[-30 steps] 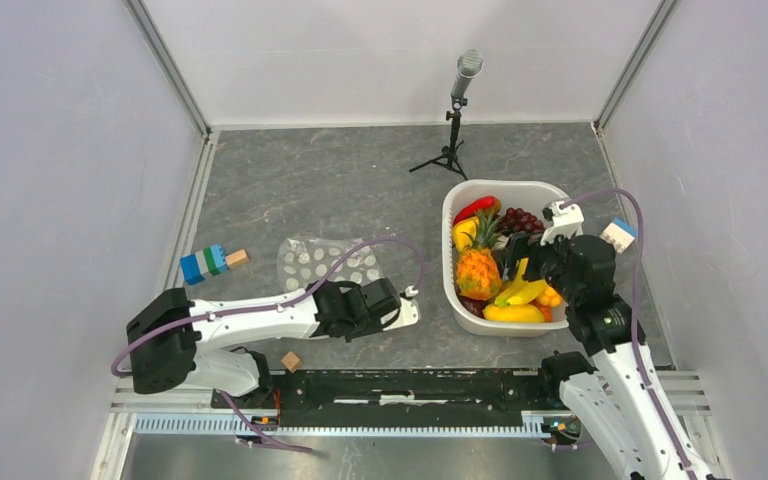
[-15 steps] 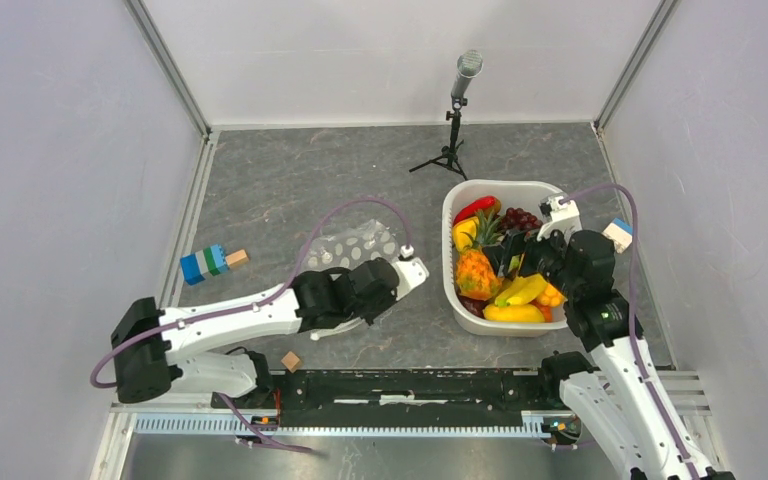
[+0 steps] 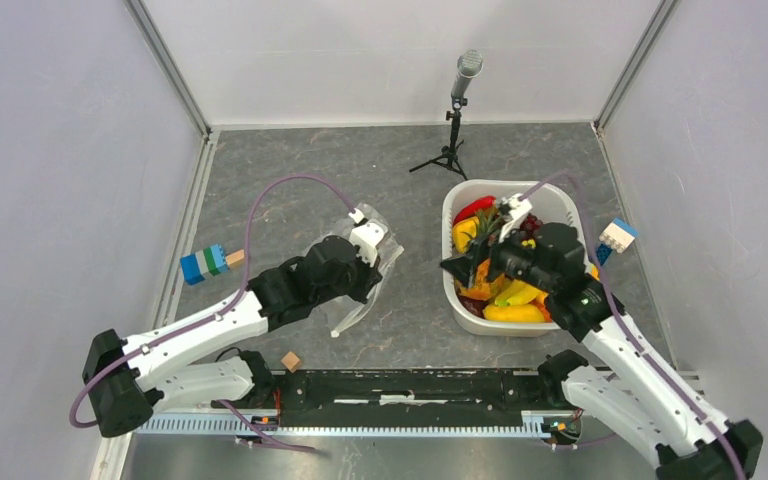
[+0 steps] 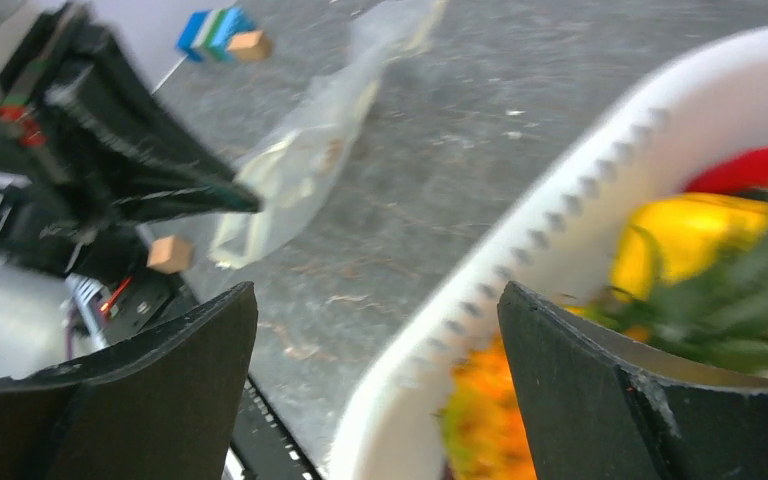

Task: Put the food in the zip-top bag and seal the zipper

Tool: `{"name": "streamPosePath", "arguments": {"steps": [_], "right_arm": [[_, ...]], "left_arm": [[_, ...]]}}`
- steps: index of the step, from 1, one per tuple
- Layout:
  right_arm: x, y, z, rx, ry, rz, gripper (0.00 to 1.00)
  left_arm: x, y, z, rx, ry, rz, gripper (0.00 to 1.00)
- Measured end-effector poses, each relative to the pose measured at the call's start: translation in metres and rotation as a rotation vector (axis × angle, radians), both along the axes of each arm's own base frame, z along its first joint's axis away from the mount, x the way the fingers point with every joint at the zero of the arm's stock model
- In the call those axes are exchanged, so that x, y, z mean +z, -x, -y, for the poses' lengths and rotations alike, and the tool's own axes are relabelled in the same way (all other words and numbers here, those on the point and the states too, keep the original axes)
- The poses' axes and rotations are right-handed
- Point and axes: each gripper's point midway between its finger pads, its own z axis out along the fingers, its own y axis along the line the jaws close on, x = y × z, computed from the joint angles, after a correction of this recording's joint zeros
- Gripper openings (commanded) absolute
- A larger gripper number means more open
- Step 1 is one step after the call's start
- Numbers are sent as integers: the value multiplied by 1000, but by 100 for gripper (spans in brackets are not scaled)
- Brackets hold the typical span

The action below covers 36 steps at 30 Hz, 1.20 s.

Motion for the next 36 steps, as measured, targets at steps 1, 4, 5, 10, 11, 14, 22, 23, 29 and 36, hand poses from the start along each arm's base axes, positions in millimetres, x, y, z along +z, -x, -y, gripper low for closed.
{"name": "streamPosePath", "arguments": {"steps": [1,4,5,10,11,14,22,23,29,36], "right_arm": [[1,6,-11,35,5,-3,92],[2,21,-35,97,8,0,86],[3,23,-40,100,-1,2,86],[-3,35,-67,135,9,3,87],[-8,39,-74,149,25,-2,87],[-24,54,-94,192,87,-14,87],[-38,62,-126,180,131,30,77],[-37,62,-130,177,123,35,76],[-49,56,-153,126,123,49,62],[-56,39,-158,33,114,59,37]], "left_arm": [[2,0,1,6,22,-9,2],[7,0,4,17,68,-28,2],[8,0,4,24,79,-37,2],[16,2,4,59,134,-60,2],[19,2,4,66,150,-61,2],[30,2,1,93,191,-64,2],[57,2,-5,166,283,-86,2],[58,2,-4,172,291,-89,2],[59,1,-7,223,316,-114,2],[63,-1,-15,269,333,-109,3]]}}
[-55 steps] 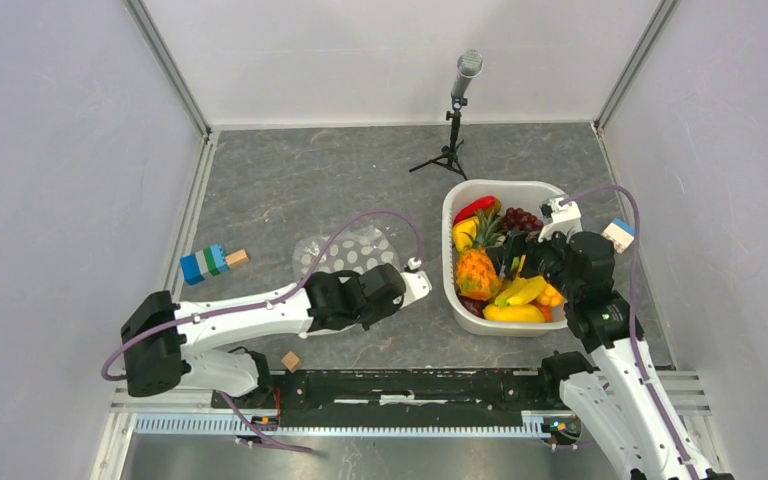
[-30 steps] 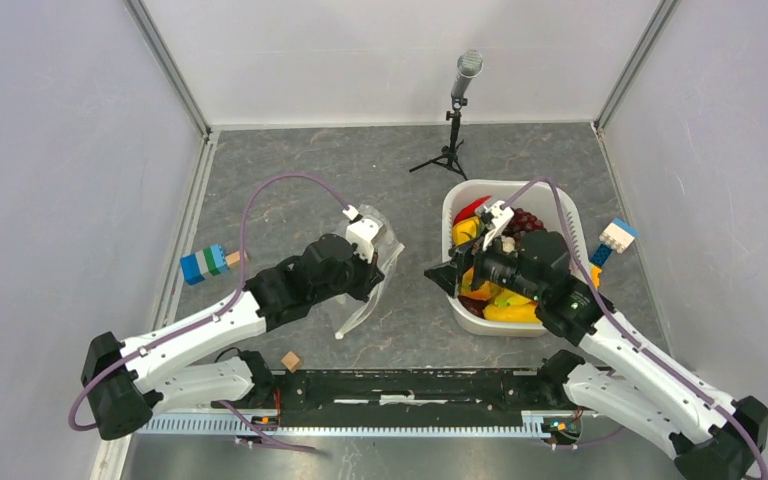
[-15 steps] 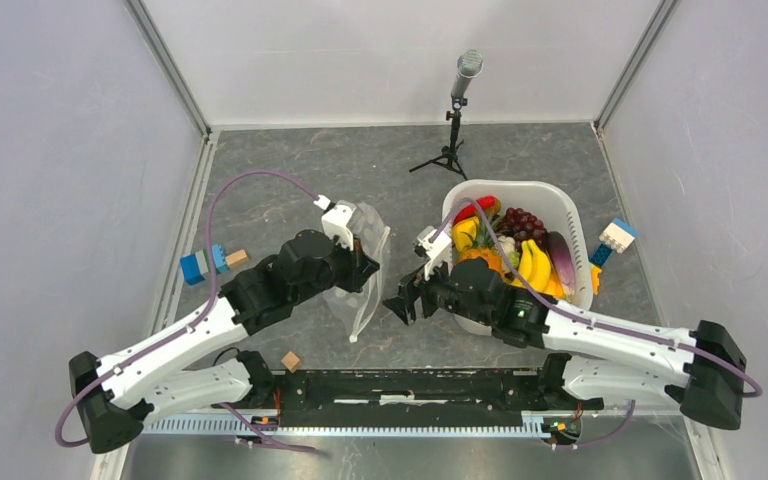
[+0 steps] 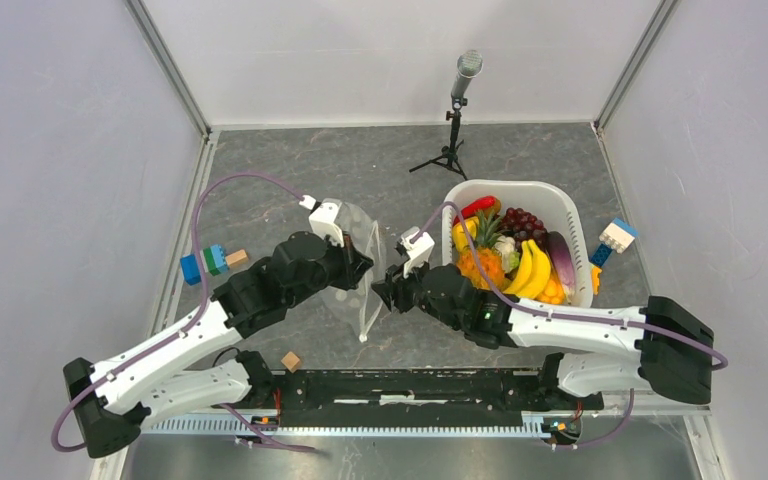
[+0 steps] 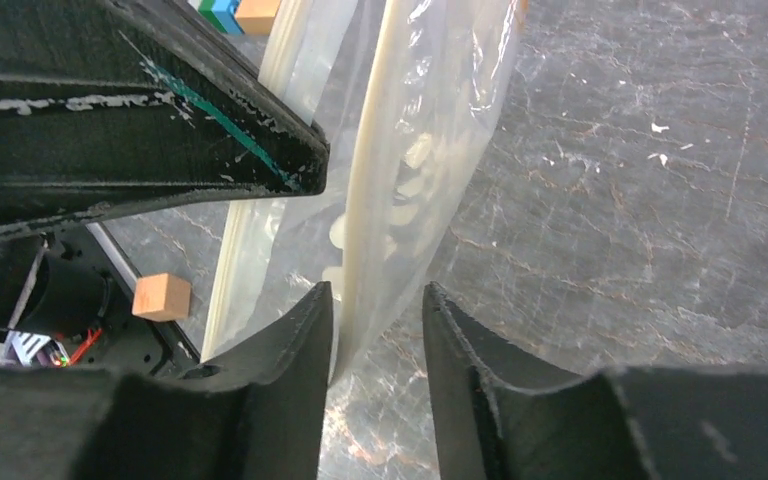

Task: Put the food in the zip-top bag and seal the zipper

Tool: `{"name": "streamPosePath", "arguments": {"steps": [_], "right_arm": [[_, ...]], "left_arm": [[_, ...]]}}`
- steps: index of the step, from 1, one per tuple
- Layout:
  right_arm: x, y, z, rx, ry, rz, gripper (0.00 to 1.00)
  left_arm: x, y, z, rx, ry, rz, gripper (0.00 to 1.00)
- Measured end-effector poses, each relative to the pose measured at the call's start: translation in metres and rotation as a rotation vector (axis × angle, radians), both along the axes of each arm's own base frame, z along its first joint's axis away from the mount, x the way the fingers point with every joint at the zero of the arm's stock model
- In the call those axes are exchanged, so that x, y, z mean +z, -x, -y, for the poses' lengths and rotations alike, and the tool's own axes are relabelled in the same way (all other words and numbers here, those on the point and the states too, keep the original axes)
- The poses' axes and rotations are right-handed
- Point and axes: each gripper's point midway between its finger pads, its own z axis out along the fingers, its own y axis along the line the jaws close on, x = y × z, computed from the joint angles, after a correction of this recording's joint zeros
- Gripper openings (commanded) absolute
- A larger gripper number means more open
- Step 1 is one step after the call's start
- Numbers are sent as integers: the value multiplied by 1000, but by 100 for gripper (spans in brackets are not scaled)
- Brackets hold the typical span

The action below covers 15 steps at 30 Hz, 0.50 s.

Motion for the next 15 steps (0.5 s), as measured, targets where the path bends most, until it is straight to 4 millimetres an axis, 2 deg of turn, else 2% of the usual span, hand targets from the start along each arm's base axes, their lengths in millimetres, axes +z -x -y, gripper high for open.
{"name": "streamPosePath", "arguments": {"steps": [3,4,5,7,10,12,15], "right_arm": [[2,-4,-5,-10,-24,10,19],[2,-5,-6,-18,-26,13,15],[1,-7,-5,-26,-25,15,12],[2,-10,-5,-44,-32,16,0],[4,-13,-4,-68,-42,19,0],[4,-15,-2,-84,-48,12,0],[2,-17,-2,-97,-62,-15,0]], "left_arm": [[3,-1,-2,15,8,8,4],[3,-1,-3,16,8,9,8],[3,-1,-3,18,7,9,19],[3,-3,-4,27,3,12,27],[2,-4,-7,39,-9,15,53],[-1,-4,-10,37,-29,20,62],[-4,-3,-11,25,-55,25,84]]}}
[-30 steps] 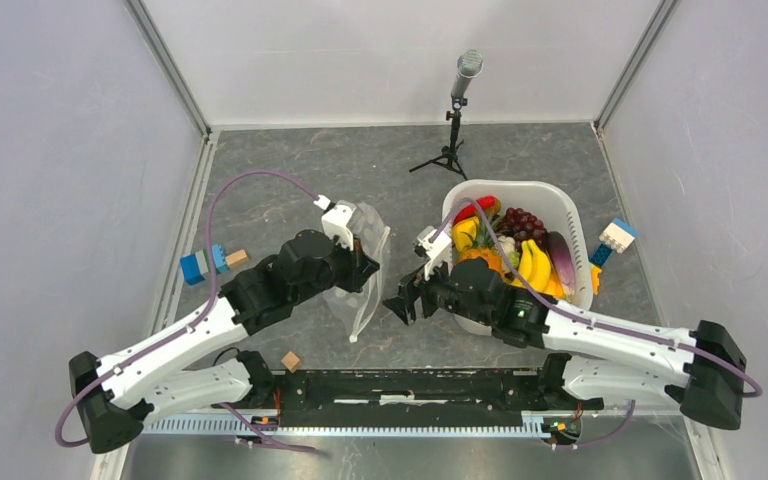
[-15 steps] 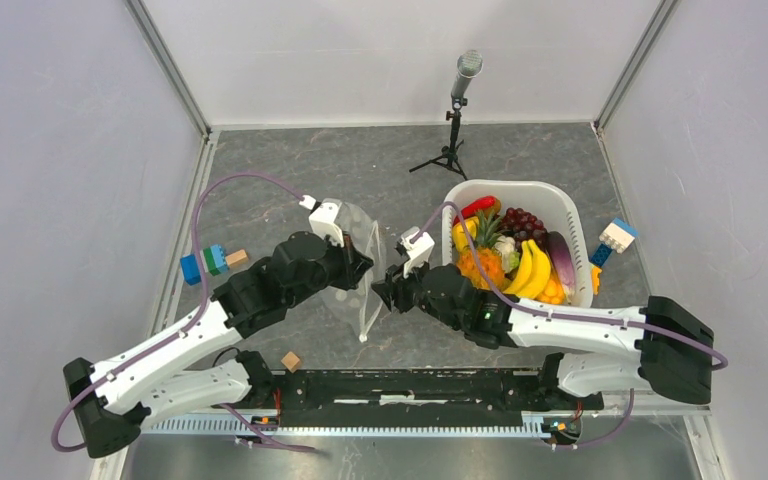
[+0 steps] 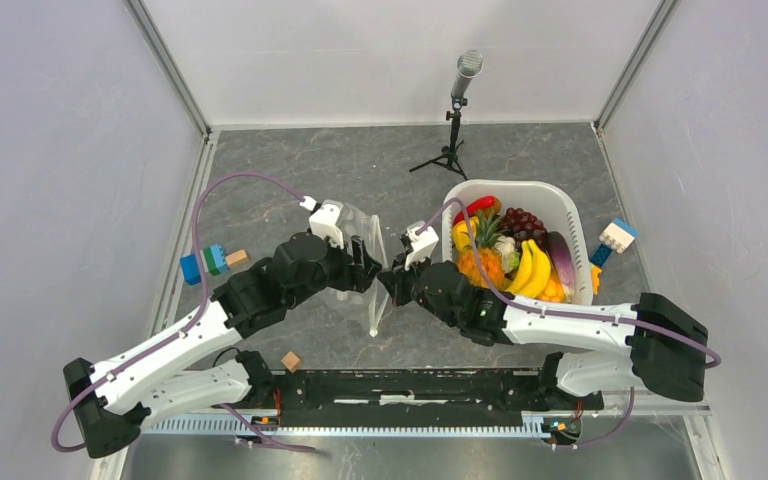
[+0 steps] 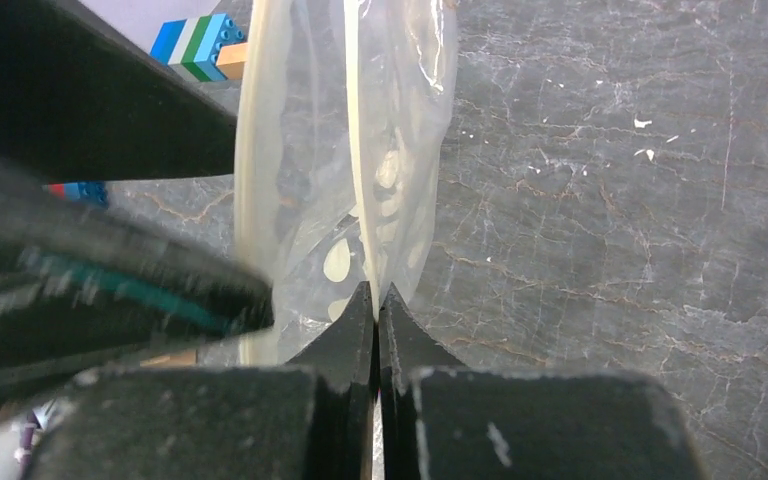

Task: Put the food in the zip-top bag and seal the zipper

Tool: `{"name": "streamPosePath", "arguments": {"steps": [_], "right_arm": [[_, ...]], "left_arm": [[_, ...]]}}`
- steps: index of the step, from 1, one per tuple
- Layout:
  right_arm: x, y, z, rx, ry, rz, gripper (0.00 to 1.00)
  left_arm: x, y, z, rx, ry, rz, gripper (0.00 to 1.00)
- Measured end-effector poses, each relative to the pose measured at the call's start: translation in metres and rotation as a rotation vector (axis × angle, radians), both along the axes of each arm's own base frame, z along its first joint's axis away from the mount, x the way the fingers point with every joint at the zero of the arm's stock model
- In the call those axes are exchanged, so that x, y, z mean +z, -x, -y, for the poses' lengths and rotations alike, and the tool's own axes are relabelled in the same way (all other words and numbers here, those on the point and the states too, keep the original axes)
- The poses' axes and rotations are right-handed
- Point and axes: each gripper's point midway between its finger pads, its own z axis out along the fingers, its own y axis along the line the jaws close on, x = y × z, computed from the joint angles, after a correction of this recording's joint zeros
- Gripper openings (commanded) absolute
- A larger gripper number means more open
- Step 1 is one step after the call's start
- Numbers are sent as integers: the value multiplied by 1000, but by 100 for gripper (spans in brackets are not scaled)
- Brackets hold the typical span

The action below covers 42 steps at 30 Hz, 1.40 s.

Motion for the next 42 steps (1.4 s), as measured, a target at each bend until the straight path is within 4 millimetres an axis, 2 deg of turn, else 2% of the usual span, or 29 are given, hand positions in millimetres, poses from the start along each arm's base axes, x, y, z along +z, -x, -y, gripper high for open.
{"name": "streamPosePath", "arguments": {"steps": [3,6,10,14,18,21,29,32,33,38,42], "right_arm": [[-2,-7,0,-17,-37,-51,0],[-3,-17,4,-36,-84,-109,0],[-4,-28,6,-49,-137,-172,0],[1,-27,1,-29,-176,-211,0],[7,-24,-3,-15,-206,-235,0],[8,-23,-5,-8,-210,-244,0],[5,-23,-2,-12,-175,-255,0],[1,-22,-1,-3,-151,-252,0],[-1,-22,-1,0,-140,-250,0],[-9,-27,0,19,-50,-240,0],[-18,-46,10,-2,27,-237,0]], "left_arm": [[-4,2,3,-27,-19,-5,89],[-9,6,7,-67,-34,-16,89],[-13,15,11,-109,-65,-14,81],[-24,19,11,-125,-130,-13,76],[-46,19,10,-120,-254,-11,66],[-55,15,3,-97,-333,2,53],[-39,-2,-18,6,-400,86,44],[-34,-4,-24,34,-403,104,6],[-33,-5,-26,41,-409,111,2],[-34,-7,-34,71,-440,116,2],[-33,-6,-48,148,-447,91,2]]}}
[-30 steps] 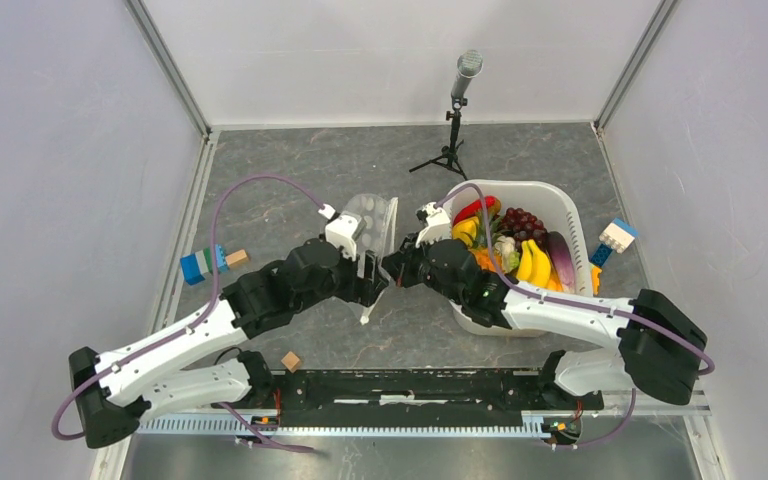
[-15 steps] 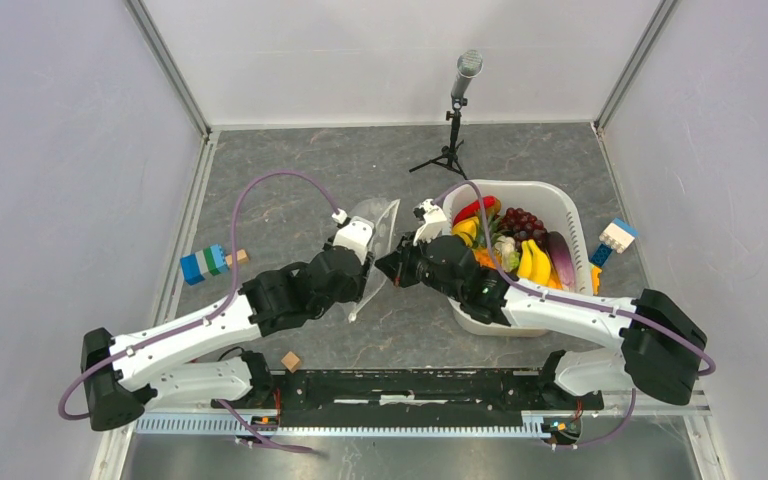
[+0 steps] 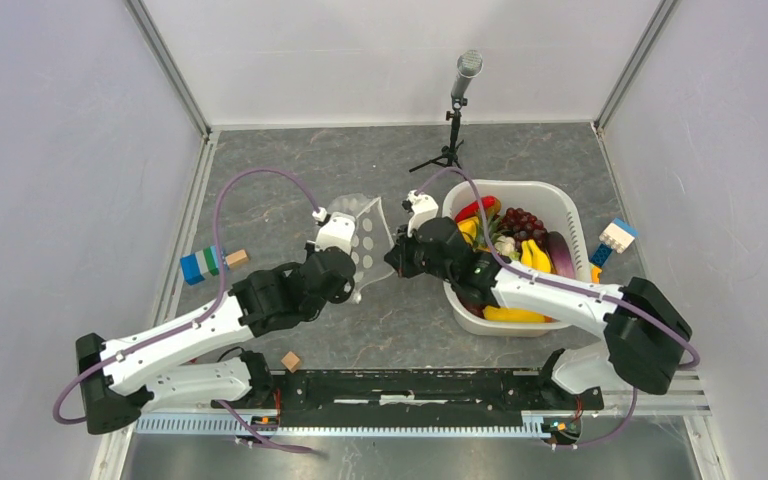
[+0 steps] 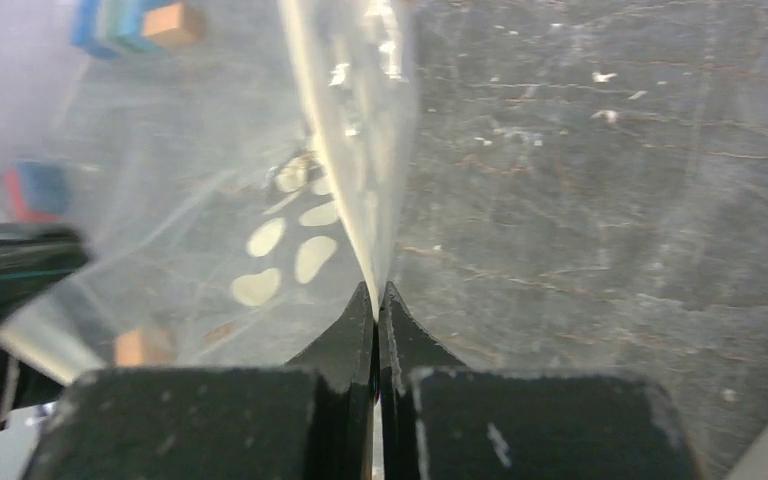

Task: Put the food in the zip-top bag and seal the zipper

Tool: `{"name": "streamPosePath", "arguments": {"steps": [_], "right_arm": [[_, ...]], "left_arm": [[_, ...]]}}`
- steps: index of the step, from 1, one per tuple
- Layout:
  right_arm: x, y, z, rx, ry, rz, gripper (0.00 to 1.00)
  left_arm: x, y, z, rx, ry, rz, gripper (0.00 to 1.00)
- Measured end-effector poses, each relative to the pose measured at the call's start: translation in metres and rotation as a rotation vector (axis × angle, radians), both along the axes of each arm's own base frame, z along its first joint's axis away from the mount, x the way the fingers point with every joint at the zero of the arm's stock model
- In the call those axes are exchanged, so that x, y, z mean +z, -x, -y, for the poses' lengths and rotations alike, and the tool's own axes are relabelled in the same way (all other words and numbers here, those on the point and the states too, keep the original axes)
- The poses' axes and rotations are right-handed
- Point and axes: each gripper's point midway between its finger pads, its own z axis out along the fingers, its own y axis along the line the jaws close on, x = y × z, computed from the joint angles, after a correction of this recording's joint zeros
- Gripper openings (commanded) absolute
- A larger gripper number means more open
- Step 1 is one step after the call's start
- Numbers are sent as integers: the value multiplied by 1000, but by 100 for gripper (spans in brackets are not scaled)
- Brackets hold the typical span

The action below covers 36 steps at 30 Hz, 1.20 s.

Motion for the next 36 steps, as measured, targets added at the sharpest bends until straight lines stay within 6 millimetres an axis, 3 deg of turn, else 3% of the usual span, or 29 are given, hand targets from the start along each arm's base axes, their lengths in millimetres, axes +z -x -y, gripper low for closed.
{"name": "streamPosePath", "arguments": {"steps": [4,7,13,17,23,27,29,36], "right_arm": [[-14,-15,7,4,107,-14,1],[-13,-19,-3,54,130,-7,10],[-3,-14,-4,123,155,40,50],[18,-10,2,144,148,92,63],[79,-2,17,145,71,227,64],[119,-14,50,28,57,331,64],[126,-30,75,-67,83,357,63],[92,-96,182,-408,260,261,63]], "left_arm": [[11,0,-12,76,20,8,2],[15,-1,-16,107,30,14,2],[9,-1,-18,132,14,3,2],[8,-4,-16,137,19,3,2],[-3,-7,-15,144,21,-15,2],[-7,-8,-10,133,34,-26,2],[-8,-8,-7,127,43,-28,2],[-15,-6,3,94,80,-48,2]]}}
